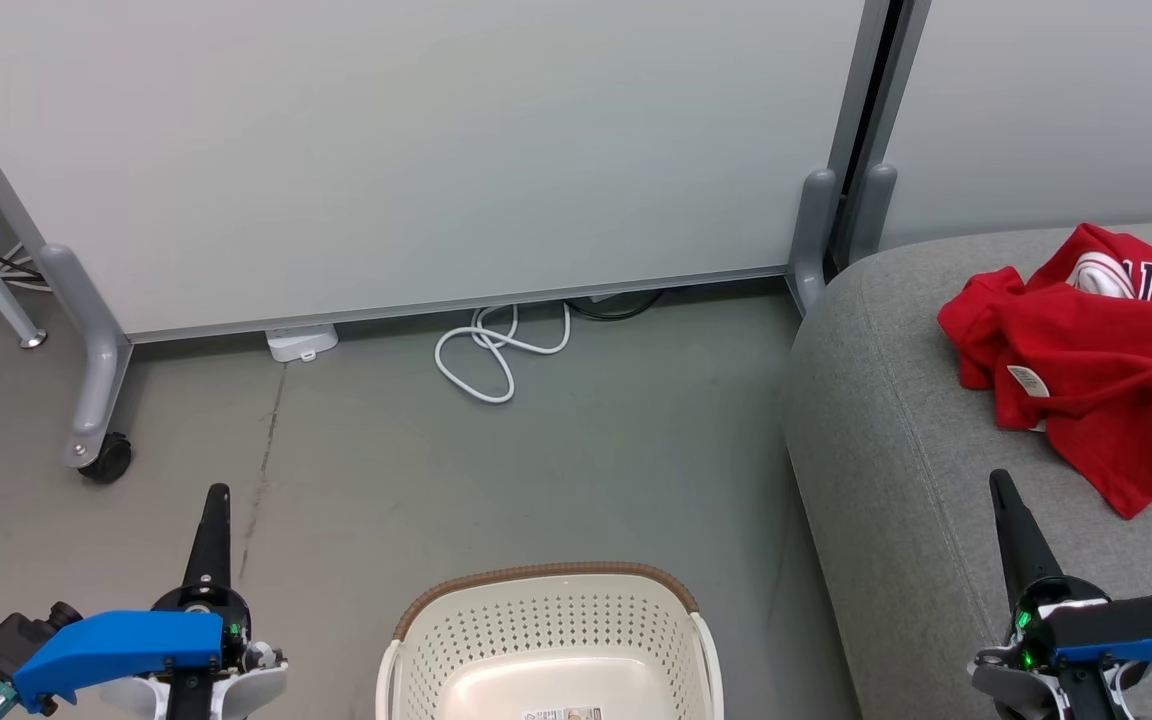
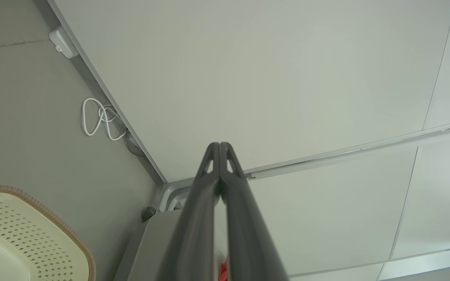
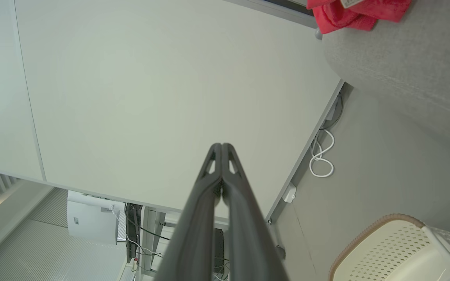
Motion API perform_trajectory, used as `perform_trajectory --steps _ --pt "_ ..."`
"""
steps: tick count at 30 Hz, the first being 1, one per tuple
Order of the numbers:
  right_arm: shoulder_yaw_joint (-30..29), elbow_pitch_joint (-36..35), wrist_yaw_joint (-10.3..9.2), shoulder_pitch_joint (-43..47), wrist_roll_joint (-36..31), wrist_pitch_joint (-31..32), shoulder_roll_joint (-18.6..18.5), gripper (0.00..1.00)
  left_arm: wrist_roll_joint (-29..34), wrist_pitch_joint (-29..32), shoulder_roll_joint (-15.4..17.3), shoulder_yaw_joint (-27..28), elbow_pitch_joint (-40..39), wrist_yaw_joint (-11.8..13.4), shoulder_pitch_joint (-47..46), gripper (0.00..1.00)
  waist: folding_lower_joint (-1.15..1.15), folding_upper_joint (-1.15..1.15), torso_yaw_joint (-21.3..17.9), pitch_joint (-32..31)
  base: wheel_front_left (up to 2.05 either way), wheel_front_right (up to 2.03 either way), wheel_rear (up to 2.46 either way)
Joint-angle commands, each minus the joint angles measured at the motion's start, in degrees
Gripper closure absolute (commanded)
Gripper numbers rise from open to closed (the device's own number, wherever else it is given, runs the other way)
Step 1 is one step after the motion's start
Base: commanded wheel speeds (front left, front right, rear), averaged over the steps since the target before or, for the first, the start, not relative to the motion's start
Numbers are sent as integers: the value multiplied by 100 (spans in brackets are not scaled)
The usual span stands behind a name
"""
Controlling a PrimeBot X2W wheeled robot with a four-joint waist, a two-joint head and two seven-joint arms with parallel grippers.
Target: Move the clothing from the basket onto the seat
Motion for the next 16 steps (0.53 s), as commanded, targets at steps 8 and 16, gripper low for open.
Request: perform_trajectory --steps 8,16 --pt "-28 1 3 -131 426 107 -34 100 -421 107 -10 73 -47 -53 -139 100 0 0 -29 19 0 0 0" --pt "-47 22 3 -155 781 206 -34 100 -773 204 -28 125 -46 -66 -177 100 0 0 -60 39 0 0 0"
